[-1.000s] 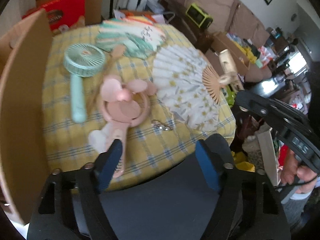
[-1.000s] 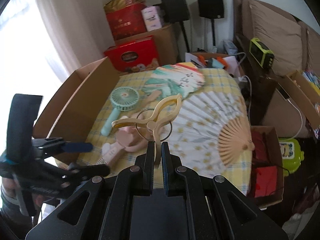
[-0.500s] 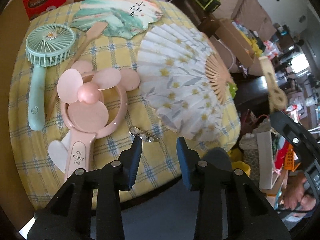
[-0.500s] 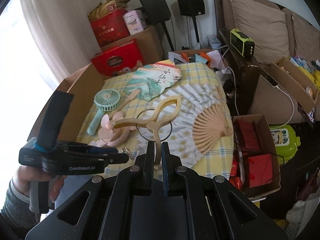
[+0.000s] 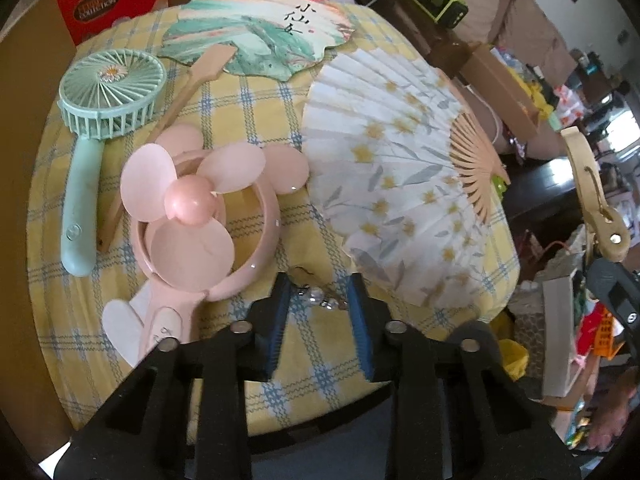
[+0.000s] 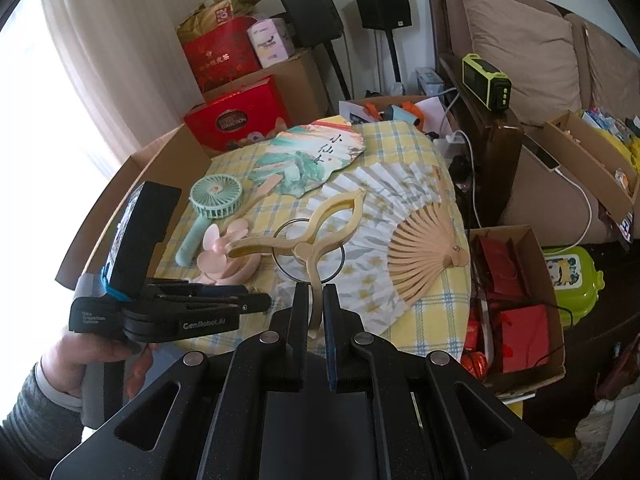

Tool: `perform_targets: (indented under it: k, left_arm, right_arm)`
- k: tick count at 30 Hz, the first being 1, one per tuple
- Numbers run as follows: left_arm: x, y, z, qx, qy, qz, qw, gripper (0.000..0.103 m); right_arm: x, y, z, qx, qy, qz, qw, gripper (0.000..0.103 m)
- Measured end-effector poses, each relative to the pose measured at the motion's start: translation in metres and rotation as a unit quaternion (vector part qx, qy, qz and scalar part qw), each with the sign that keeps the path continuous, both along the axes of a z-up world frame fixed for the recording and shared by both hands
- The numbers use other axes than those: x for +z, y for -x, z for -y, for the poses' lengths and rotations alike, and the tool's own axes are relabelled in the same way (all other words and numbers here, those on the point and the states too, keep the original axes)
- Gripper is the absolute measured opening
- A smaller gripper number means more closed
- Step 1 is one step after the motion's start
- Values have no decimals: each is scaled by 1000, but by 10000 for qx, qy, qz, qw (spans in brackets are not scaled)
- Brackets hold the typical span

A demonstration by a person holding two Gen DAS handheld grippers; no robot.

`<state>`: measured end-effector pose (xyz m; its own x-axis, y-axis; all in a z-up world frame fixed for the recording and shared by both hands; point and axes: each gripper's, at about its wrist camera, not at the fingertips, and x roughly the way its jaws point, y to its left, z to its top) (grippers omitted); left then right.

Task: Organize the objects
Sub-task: 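Grasp the small metal pin with the left gripper while the right gripper holds the clip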

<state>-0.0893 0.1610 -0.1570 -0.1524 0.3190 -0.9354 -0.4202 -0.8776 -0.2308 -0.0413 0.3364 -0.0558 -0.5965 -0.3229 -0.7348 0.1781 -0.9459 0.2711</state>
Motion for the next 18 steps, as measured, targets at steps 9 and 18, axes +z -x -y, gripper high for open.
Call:
perform_targets:
  k: [9,18]
  left_arm:
    - [1,-2,8,-282,156,-113,9994,9]
    - [13,-3,19,-266,-24,-199,9994,9]
  right_arm:
    - [-1,1,2,23,15,24,10000,6]
    - [-14,10,6,161,-36,238,9996,11]
